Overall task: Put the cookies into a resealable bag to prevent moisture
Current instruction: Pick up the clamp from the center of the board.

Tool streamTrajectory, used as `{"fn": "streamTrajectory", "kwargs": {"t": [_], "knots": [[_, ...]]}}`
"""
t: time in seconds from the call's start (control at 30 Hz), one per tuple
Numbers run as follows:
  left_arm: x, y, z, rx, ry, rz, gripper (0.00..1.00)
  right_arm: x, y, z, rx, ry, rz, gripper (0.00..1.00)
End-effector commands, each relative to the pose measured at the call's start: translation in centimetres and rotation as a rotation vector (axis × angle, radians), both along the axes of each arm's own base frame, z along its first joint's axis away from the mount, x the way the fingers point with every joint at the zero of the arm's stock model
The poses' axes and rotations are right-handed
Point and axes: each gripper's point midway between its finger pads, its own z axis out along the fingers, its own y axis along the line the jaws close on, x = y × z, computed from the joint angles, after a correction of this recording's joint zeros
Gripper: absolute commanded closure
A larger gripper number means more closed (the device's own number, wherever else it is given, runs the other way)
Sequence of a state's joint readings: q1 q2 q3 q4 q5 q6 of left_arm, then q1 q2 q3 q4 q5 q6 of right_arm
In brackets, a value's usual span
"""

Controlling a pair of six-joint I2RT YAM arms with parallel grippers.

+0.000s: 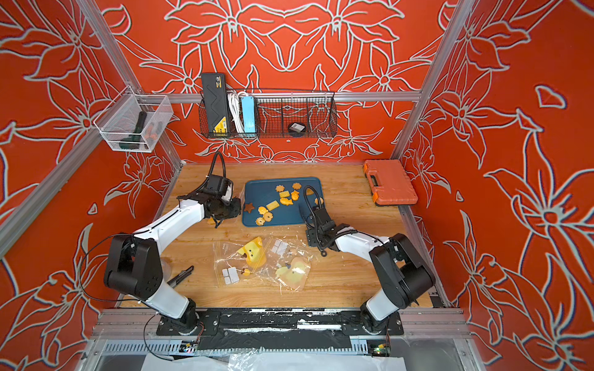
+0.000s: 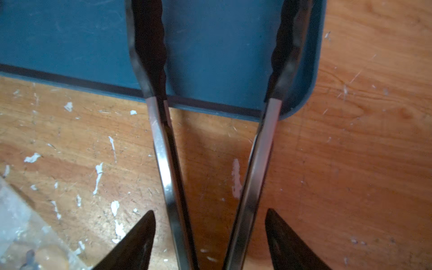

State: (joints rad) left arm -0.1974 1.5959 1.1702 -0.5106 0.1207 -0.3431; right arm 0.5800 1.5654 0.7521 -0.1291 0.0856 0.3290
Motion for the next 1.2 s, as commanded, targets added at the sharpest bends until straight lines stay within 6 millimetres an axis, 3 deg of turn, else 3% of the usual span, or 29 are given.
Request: {"fn": "streamTrajectory", "kwargs": {"t": [0.0,0.37,0.47,0.77,1.0,1.17], "knots": [[0.1,-0.4,1.1,-0.018,-0.038,-0.036,1.0,0.2,-0.1,-0.7,-0.022,-0.02,-0.019,0.26],[0.0,-0.7,1.2,-0.045,-0.044,-0.059,1.0,-0.8,-1.2,-3.0,-0.056,0.013,-0.055,0.34],[0.0,-0.5,1.4,-0.05,-0.05,-0.056,1.0,-0.7,-1.8,-2.9,-0.086,0.004,-0.07,0.41],[0.0,-0.8,1.5,-0.085,-0.054,-0.074,1.0,-0.7,-2.0,1.8,-0.041,-0.079,-0.074,0.44],[0.0,-0.6,1.5,-0.089,-0.053,-0.069,1.0,-1.8,-2.2,3.6,-0.02,-0.077,-0.051,0.44],[0.2,-0.2,1.5,-0.088,-0.056,-0.053,1.0,-2.5,-0.7,5.4,0.045,-0.079,0.036,0.45]]}}
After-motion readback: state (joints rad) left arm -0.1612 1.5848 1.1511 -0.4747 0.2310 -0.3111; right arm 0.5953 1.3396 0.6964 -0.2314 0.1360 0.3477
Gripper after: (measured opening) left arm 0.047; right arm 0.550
